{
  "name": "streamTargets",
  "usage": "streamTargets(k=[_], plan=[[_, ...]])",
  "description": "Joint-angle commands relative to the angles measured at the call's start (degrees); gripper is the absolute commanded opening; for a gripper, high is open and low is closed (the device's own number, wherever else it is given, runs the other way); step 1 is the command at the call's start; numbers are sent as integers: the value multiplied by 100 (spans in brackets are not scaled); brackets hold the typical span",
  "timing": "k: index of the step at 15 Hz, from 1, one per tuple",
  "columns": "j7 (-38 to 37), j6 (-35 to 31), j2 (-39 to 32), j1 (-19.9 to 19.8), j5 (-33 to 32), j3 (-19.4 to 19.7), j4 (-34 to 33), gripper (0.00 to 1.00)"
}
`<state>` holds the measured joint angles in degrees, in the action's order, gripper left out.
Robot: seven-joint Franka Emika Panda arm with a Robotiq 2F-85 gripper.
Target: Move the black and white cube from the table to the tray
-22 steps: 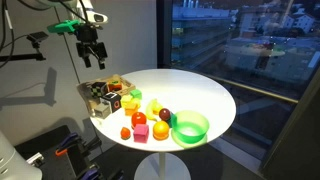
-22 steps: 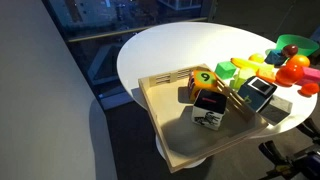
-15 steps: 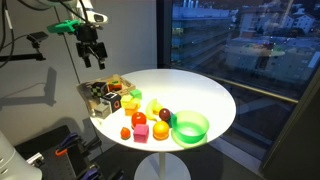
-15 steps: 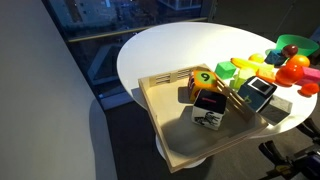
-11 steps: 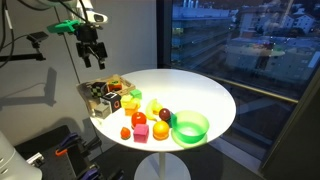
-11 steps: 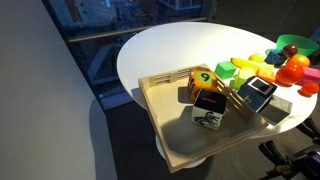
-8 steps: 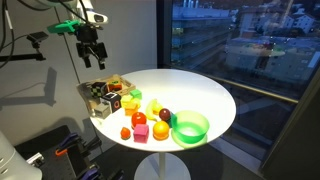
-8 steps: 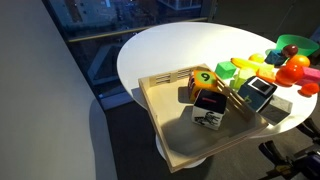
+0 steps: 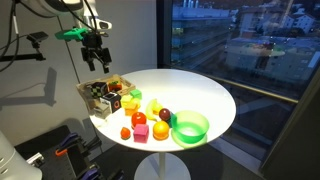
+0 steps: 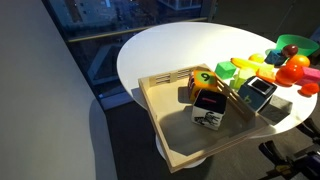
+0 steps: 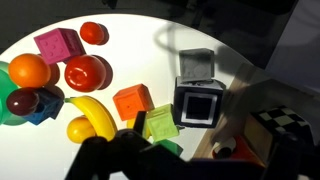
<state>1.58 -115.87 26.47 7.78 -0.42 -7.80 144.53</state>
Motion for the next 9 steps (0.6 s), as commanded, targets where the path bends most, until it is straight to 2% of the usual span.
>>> streamTargets(k=[1, 9], plan=[[248, -282, -404, 116, 116, 77, -124, 100], [835, -995, -1075, 225, 310, 123, -40, 100]])
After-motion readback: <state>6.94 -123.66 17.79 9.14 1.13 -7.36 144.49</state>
